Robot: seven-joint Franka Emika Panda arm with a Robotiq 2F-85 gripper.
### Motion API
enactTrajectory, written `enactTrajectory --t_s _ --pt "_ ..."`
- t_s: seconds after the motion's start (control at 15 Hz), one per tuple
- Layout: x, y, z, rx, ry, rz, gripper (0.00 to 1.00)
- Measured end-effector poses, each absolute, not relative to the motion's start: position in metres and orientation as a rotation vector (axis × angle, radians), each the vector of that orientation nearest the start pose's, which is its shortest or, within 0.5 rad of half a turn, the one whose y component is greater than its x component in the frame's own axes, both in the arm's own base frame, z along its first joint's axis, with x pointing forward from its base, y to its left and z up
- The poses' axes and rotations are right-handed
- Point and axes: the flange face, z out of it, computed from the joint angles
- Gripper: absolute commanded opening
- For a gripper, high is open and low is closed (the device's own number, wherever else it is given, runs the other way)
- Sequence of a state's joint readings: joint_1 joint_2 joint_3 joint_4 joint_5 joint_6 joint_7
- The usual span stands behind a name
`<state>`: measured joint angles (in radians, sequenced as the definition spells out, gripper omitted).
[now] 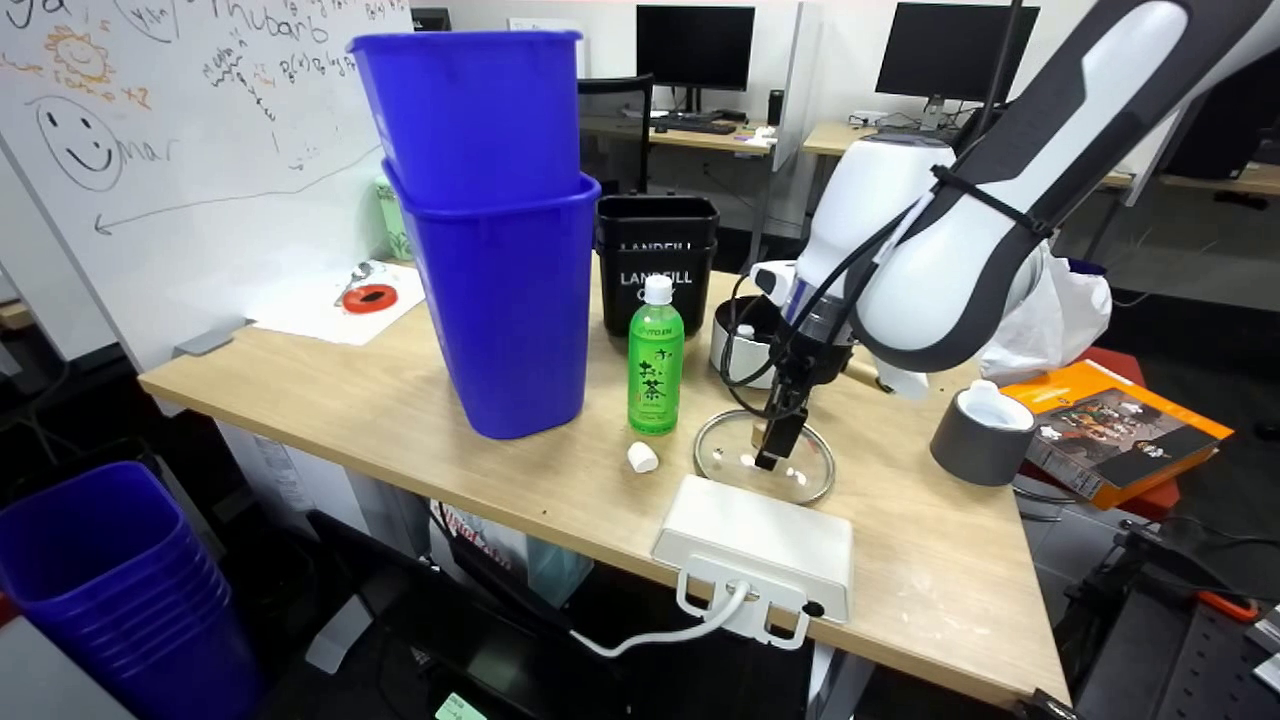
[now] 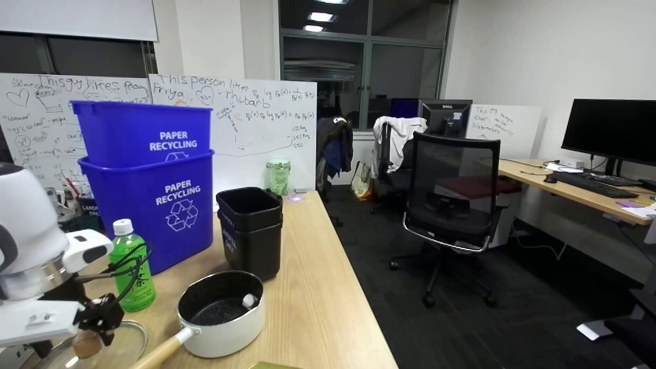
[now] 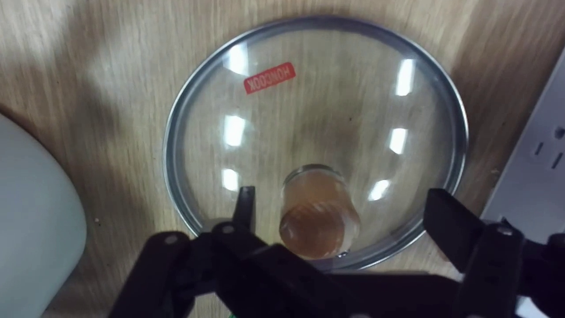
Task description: Put the lid on the white pot.
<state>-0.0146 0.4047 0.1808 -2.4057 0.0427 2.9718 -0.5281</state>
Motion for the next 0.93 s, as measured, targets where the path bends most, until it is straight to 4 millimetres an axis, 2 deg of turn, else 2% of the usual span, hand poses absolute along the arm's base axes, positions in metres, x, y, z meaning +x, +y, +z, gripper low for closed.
enactTrajectory --t_s 0.13,0.47,0.6,0.93 --pt "0.504 0.086 0.163 -2.927 -0.977 -0.288 0.64" --pt "0.509 0.089 0.164 -2.932 -0.986 -0.301 0.26" --pt "0.511 0.088 0.166 -2.937 -0.996 -0.307 0.16" --pt "0.512 0.085 0.167 -2.941 -1.018 -0.306 0.16"
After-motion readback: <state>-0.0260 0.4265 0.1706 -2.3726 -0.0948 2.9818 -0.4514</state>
